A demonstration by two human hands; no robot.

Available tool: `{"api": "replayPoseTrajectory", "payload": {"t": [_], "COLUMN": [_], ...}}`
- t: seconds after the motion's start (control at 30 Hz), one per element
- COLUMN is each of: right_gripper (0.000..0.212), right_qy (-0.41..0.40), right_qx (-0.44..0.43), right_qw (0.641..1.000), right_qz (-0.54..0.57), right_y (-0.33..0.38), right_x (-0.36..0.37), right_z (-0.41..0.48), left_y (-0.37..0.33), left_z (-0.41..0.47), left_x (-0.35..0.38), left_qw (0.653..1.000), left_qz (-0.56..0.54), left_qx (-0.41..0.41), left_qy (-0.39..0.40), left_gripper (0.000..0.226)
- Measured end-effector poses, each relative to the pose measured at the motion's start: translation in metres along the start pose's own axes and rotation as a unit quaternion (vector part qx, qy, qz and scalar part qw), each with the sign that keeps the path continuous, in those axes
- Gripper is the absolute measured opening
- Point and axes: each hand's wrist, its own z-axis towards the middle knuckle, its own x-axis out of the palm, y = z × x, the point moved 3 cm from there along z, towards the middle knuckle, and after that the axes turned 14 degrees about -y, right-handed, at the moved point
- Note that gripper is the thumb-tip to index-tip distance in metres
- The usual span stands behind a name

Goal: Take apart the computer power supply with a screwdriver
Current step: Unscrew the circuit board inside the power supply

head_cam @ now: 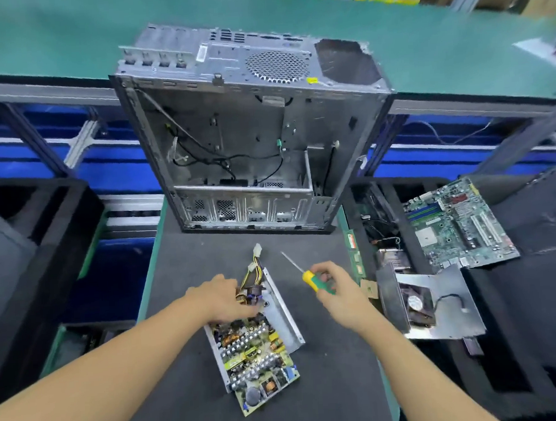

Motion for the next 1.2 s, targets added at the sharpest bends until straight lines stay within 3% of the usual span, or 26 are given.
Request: {"api": "replayPoseTrajectory", "payload": {"t": [0.13, 0.23, 0.33, 0.4, 0.5, 0.67, 0.77, 0.83, 0.9, 0.97, 1.07, 1.13, 1.2], "right_gripper": [0.043, 0.04, 0.033, 0.033, 0.033, 0.019, 0.023, 0.025, 0.038, 0.041, 0.025, 0.015, 0.027], "right_qy": [0.031, 0.069, 0.027, 0.062, 0.144, 0.122, 0.131, 0.158, 0.174, 0.11, -0.01, -0.006, 0.005], "right_qx": [-0.03, -0.058, -0.107, -0.124, -0.067, -0.093, -0.091, -0.073, -0.061, -0.117, -0.294, -0.31, -0.267], "right_qw": [0.993, 0.971, 0.977, 0.979, 0.977, 0.957, 0.946, 0.943, 0.939, 0.945, 0.889, 0.87, 0.867], "right_qz": [-0.107, -0.221, -0.184, -0.147, -0.142, -0.244, -0.281, -0.283, -0.29, -0.286, -0.351, -0.383, -0.42], "right_y": [-0.029, -0.039, -0.023, -0.011, -0.002, 0.0, 0.0, -0.001, -0.005, 0.004, 0.029, 0.037, 0.035], "right_x": [0.027, 0.047, 0.049, 0.051, 0.058, 0.065, 0.066, 0.062, 0.056, 0.048, 0.05, 0.063, 0.079], "right_z": [-0.009, -0.013, -0.017, -0.022, -0.028, -0.032, -0.036, -0.038, -0.039, -0.04, -0.041, -0.038, -0.028], "left_y": [-0.007, -0.013, -0.027, -0.037, -0.05, -0.051, -0.045, -0.043, -0.044, -0.046, -0.048, -0.045, -0.039], "left_z": [-0.02, -0.041, -0.062, -0.073, -0.082, -0.08, -0.074, -0.07, -0.068, -0.066, -0.062, -0.06, -0.057], "left_x": [0.003, 0.002, 0.003, 0.008, 0.021, 0.036, 0.039, 0.038, 0.036, 0.035, 0.035, 0.038, 0.04], "left_qw": [0.993, 0.973, 0.944, 0.931, 0.925, 0.944, 0.956, 0.951, 0.941, 0.937, 0.932, 0.924, 0.92], "left_qz": [0.069, 0.135, 0.215, 0.247, 0.275, 0.266, 0.256, 0.269, 0.296, 0.301, 0.305, 0.312, 0.314], "left_qx": [-0.066, -0.087, -0.001, 0.046, 0.064, 0.063, 0.07, 0.087, 0.105, 0.12, 0.147, 0.169, 0.179], "left_qy": [-0.068, -0.164, -0.249, -0.266, -0.255, -0.185, -0.123, -0.125, -0.13, -0.128, -0.131, -0.14, -0.151], "left_gripper": [0.084, 0.081, 0.083, 0.084, 0.08, 0.072, 0.054, 0.034, 0.031, 0.032, 0.031, 0.031, 0.031]}}
